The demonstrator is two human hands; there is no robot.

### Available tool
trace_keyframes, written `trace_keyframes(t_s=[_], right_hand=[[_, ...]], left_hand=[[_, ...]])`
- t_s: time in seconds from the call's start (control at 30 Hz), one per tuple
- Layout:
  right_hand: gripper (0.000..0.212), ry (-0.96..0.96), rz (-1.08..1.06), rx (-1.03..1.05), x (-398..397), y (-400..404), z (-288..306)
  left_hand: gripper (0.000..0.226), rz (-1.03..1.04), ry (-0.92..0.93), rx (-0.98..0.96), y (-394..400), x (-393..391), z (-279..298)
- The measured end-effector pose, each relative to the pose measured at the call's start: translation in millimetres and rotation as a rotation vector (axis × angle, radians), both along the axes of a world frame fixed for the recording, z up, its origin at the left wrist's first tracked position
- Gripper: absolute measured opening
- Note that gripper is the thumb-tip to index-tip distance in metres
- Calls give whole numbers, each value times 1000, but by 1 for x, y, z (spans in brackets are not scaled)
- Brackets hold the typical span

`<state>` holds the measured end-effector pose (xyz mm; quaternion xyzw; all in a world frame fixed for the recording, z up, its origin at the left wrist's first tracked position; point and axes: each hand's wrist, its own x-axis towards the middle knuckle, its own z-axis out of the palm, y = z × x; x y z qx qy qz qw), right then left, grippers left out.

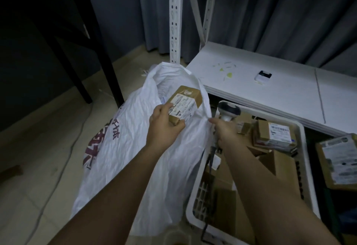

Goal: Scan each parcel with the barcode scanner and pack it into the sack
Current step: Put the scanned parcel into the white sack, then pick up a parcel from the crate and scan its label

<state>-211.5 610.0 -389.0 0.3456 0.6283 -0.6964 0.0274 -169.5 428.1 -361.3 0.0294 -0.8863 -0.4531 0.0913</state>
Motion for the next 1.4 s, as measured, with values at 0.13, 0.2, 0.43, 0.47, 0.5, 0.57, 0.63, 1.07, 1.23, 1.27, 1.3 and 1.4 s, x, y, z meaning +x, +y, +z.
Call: trace_keyframes(t_s=[0.13, 0.2, 0.43, 0.47, 0.5, 0.57, 0.63, 1.07, 1.23, 1.27, 1.3, 1.4], right_hand=[[72, -19, 56, 101, -22, -15, -30], [59, -20, 60, 143, -23, -19, -30], [21, 221, 201, 181, 28, -9, 37], [16, 254, 228, 174, 36, -12, 51], [15, 271, 258, 167, 43, -17, 63], [16, 297, 301, 160, 56, -29, 83], [19, 327, 316, 157, 67, -43, 101], [36, 306, 266, 208, 92, -74, 132], [40, 290, 249, 286, 97, -80, 139], [38, 277, 256, 307, 98, -82, 142], [35, 264, 260, 324, 98, -85, 150], [35, 287, 226, 360, 83, -97, 188]], left_hand=[[60, -11, 63, -119, -6, -13, -16], [60, -7, 85, -192, -10, -17, -22], [60, 64, 135, -553, -50, -12, -29], [60, 74, 153, -566, -54, -8, -27], [60, 80, 199, -584, -56, -4, -25], [62, 70, 268, -623, -58, 2, -19], [67, 84, 255, -686, -60, 4, -17], [111, 498, -149, -376, -142, 63, -17], [50, 623, -295, 67, -173, 69, -17], [42, 603, -261, 66, -175, 70, -9], [41, 583, -216, 92, -175, 69, 5], [35, 538, -43, 260, -180, 52, 75]])
